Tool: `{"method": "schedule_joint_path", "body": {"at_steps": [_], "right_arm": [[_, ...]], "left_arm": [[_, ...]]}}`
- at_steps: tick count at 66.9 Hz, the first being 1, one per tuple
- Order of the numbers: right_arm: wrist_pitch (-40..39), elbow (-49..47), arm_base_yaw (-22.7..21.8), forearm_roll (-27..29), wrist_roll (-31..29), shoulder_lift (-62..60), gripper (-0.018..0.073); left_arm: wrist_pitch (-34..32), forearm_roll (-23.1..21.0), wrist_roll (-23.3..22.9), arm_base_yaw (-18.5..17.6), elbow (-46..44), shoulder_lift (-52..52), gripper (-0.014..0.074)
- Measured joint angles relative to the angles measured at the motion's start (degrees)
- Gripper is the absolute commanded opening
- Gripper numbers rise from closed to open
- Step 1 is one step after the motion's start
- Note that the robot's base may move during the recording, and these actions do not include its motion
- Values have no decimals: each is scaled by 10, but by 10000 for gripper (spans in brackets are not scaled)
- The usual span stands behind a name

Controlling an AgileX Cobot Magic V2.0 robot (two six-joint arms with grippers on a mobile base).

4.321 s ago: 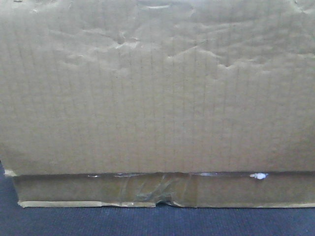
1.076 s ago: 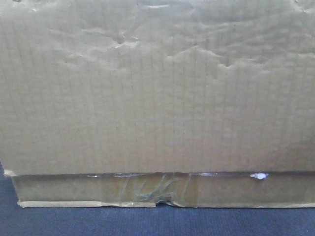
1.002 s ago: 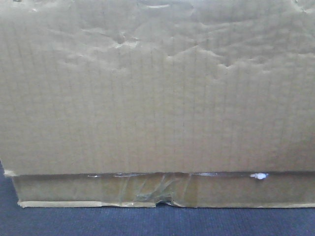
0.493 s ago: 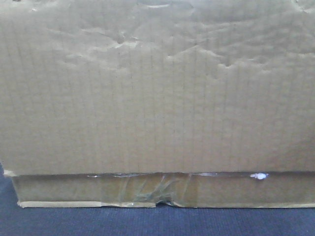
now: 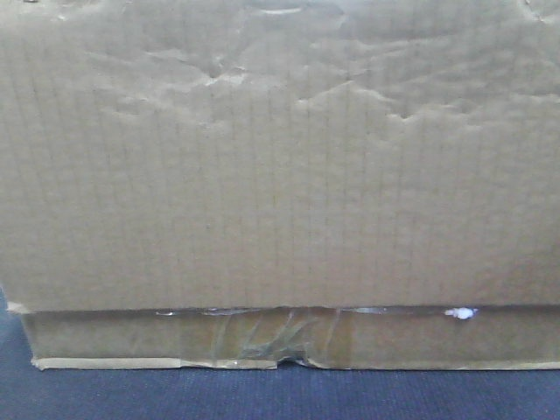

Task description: Stack two boxes on right shelf middle

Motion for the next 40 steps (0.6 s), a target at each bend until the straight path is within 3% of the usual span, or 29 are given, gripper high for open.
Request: {"method": "schedule_joint_path", "body": {"at_steps": [6, 16, 19, 25, 40], "right_arm": [[0, 0, 0, 0, 0, 0, -167], [0, 0, 0, 0, 0, 0, -167], [0, 0, 0, 0, 0, 0, -167], [0, 0, 0, 0, 0, 0, -167], [0, 0, 0, 0, 0, 0, -167]], "left_arm": [[0, -46, -12, 0, -47, -7, -111], [0, -171, -19, -4, -79, -12, -111], [0, -182, -30, -14, -80, -12, -111], [1, -166, -51, -43, -81, -11, -111], [3, -37, -128, -188, -81, 18, -111]]}}
